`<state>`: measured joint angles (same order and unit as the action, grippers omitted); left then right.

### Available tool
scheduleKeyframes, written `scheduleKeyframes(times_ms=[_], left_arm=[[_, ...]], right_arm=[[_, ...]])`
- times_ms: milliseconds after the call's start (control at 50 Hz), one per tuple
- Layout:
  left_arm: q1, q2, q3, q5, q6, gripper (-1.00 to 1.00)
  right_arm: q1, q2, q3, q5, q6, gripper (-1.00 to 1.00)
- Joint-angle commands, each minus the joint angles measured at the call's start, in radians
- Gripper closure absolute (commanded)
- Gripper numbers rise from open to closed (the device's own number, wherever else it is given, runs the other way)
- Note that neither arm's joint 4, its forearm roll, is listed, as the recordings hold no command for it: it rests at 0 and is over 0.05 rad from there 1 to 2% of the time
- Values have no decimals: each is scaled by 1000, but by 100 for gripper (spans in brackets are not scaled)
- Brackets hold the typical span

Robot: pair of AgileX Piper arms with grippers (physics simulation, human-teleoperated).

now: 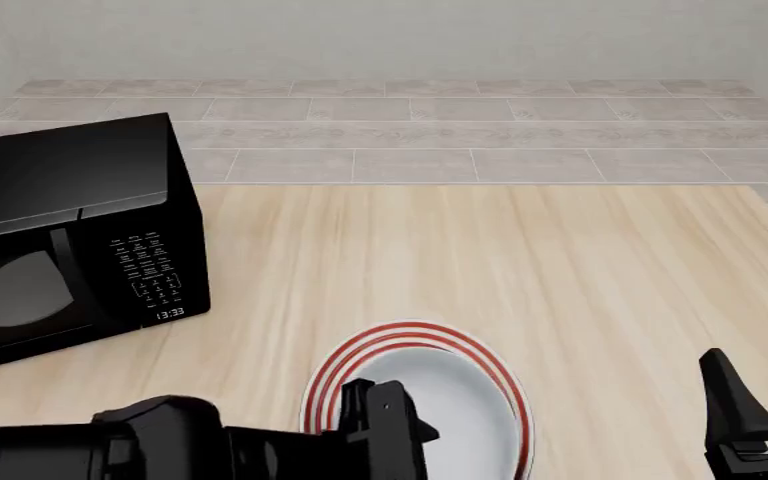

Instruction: Pick up the white bowl and put it on the plate.

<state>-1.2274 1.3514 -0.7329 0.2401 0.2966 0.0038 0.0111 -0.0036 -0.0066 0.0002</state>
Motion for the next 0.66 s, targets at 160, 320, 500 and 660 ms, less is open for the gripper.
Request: scheduleKeyframes(times_ms=[160, 320, 500, 660], left_arm=[[29, -139, 14, 78, -4, -100], [43, -187, 33, 102, 7, -100], [70, -292, 35, 158, 4, -100], [101, -377, 85, 186, 2, -100]], right_arm=[[-4, -2, -1, 3, 0, -100], [-4, -1, -1, 3, 0, -100], [-4, -1, -1, 3, 0, -100], [-4, -1, -1, 3, 0, -100]])
